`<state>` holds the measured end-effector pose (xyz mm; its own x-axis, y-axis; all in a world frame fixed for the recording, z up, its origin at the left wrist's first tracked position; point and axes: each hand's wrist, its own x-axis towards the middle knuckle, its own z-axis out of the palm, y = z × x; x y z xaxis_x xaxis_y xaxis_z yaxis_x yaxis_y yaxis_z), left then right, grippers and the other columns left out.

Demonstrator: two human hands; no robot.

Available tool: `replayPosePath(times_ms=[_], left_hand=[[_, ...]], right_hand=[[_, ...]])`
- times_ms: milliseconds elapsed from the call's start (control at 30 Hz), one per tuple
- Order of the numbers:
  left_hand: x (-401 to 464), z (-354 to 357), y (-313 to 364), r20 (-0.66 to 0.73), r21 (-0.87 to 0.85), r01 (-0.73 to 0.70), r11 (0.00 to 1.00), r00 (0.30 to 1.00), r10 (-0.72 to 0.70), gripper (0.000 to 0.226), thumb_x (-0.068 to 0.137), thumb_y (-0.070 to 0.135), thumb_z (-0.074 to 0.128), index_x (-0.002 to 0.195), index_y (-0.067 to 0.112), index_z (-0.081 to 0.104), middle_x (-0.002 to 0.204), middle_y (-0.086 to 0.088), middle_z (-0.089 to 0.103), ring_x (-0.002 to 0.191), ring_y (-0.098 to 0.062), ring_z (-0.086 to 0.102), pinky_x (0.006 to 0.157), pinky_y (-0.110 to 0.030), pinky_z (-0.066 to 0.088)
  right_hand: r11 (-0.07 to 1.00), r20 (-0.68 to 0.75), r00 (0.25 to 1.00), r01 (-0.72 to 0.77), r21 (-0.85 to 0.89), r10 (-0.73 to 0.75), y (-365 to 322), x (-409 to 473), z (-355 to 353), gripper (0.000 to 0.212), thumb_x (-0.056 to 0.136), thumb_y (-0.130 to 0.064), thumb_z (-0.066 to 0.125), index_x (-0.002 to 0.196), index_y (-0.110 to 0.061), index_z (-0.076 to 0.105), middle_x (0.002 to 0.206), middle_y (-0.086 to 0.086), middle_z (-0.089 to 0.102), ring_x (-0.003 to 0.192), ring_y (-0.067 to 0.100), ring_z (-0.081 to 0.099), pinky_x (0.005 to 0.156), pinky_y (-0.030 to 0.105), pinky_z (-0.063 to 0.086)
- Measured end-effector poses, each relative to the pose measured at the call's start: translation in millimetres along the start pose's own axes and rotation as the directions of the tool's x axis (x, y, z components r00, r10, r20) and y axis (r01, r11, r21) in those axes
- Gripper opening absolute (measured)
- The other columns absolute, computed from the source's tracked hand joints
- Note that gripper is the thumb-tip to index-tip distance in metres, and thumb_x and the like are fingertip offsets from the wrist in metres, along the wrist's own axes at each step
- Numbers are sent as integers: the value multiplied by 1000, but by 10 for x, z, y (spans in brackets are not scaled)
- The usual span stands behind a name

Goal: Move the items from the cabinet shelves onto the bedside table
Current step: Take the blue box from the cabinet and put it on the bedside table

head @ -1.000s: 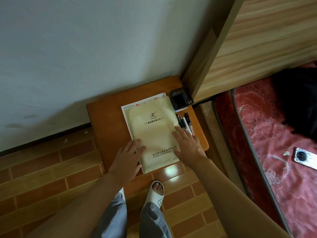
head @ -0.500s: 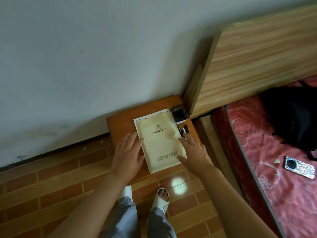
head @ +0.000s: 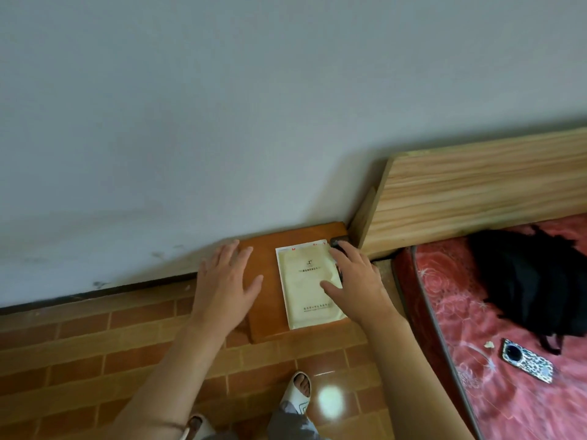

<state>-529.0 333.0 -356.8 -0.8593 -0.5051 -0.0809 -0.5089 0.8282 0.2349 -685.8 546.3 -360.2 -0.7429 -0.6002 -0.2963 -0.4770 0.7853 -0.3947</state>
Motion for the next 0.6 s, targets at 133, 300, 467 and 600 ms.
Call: replayPosePath(times_ms=[133, 300, 467, 600], left_hand=[[-195, -469, -258, -23, 21, 40, 999, 999, -39, 62, 99, 56, 47, 153, 26, 39, 163, -2, 33, 152, -26, 27, 121, -53, 31], [-580, -1000, -848, -74, 31, 127, 991, 989, -124, 62, 101, 56, 43, 155, 28, 35, 165, 0, 29, 154, -24, 22, 121, -55, 29], [-1216, -1534, -1555, -138, 39, 227, 973, 966, -220, 60, 100, 57, 42, 154, 29, 37, 165, 1, 29, 153, -24, 23, 121, -54, 29], [-1871, -1902, -2222, -184, 23, 340, 940, 926, -330, 62, 100, 60, 40, 154, 32, 35, 165, 4, 28, 153, -22, 22, 121, -54, 29]], right_hand=[[995, -65, 993, 95, -11, -96, -460, -89, -232, 72, 97, -48, 64, 159, -29, 33, 171, -5, 20, 157, 20, 16, 123, 55, 28], [980, -105, 974, 196, -43, -200, -1228, -223, -264, 68, 98, -48, 62, 158, -31, 34, 170, -5, 22, 156, 22, 21, 123, 53, 29], [946, -100, 940, 321, -57, -325, -2160, -459, -111, 69, 98, -46, 61, 159, -31, 33, 170, -4, 22, 156, 22, 19, 123, 50, 27], [930, -111, 923, 366, -39, -368, -2943, -743, 96, 70, 97, -46, 61, 159, -31, 33, 170, -5, 23, 156, 20, 19, 123, 47, 25]])
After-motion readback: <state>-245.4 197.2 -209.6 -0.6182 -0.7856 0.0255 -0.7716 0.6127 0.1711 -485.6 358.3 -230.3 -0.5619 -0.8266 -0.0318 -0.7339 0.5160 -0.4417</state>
